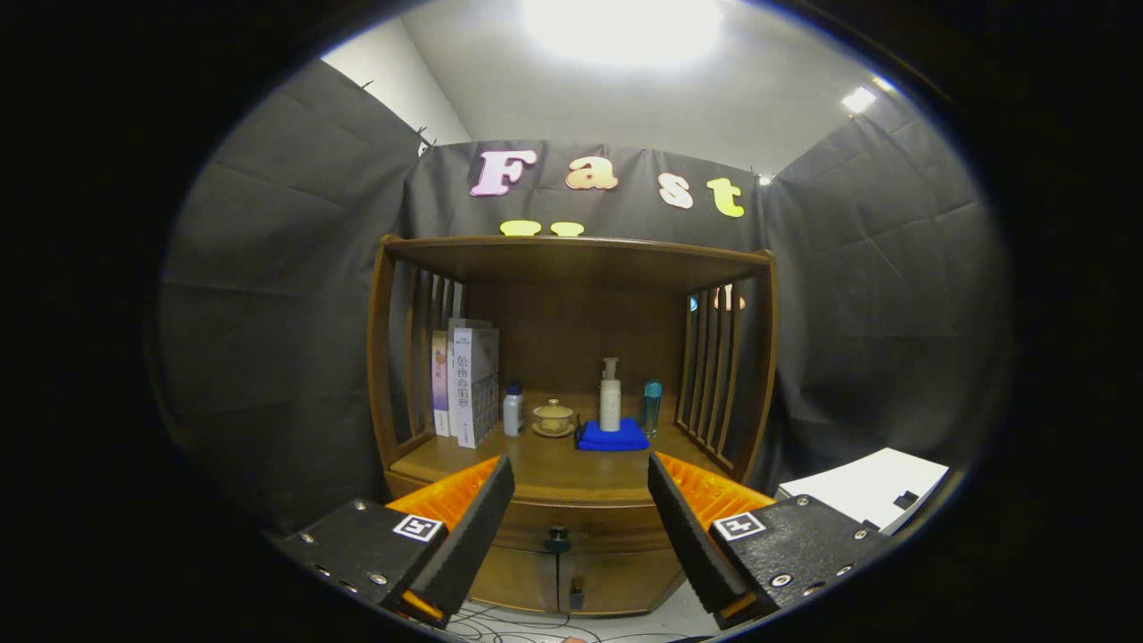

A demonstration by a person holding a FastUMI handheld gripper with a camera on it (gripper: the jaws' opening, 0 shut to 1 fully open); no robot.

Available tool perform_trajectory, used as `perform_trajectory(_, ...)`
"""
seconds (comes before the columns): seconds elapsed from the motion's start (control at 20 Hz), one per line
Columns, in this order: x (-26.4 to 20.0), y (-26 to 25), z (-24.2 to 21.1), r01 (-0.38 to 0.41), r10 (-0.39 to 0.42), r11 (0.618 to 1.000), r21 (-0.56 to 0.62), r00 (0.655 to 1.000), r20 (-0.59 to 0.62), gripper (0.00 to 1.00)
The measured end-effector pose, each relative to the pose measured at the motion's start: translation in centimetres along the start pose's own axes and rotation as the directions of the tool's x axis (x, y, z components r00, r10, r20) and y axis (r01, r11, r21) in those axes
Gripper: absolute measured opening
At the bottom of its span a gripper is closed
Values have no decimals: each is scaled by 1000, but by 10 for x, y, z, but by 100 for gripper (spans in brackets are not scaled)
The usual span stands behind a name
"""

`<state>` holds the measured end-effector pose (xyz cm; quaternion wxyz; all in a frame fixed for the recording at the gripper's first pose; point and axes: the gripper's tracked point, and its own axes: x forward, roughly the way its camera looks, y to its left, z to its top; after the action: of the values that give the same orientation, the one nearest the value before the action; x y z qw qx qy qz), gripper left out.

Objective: Pull open the drawer, take out the items inside it, and place them on the countertop above the cabinet.

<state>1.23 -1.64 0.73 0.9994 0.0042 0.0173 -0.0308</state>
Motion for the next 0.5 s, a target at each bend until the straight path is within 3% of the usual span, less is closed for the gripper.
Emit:
perform_trajectory(0.2, -5, 3, 1, -22, 22, 998, 61, 1000, 3, 94)
perform_trajectory(0.5, -5, 9, 5, -23, 23, 999, 47, 1000, 16, 94)
